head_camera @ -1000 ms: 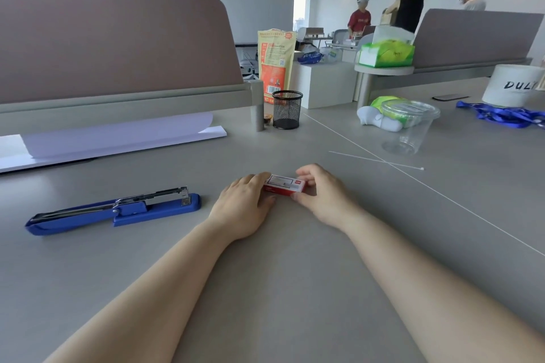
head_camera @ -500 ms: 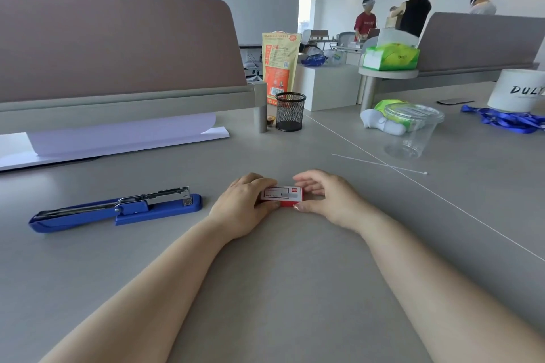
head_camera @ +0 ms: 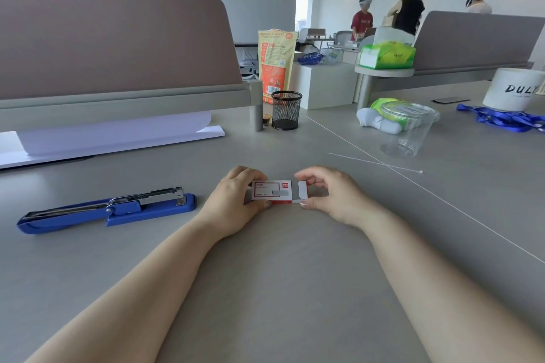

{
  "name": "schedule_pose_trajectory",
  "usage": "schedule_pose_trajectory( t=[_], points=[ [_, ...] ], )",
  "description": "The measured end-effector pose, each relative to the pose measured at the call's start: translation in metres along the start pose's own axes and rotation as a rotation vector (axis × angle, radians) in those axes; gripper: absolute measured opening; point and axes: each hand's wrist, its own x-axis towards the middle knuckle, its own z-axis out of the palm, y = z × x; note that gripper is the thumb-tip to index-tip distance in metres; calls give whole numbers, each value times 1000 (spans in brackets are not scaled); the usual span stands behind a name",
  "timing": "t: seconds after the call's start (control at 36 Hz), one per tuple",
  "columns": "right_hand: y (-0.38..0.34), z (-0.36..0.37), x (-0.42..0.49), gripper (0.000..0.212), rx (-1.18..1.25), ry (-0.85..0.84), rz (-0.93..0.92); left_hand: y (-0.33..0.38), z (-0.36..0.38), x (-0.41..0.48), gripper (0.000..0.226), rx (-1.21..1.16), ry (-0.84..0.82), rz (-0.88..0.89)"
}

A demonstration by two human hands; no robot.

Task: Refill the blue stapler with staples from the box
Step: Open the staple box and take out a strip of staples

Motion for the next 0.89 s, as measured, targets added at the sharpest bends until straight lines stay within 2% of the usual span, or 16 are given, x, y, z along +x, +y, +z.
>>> schedule_pose_trajectory(
  t=[0.64, 0.89],
  points=[
    [-6, 2, -1, 29, -130, 46, -109, -3, 3, -1, 42, -8, 31, 0],
    [-8, -1, -4, 28, 32, 82, 13, -3, 2, 0, 41, -11, 19, -29]
  ],
)
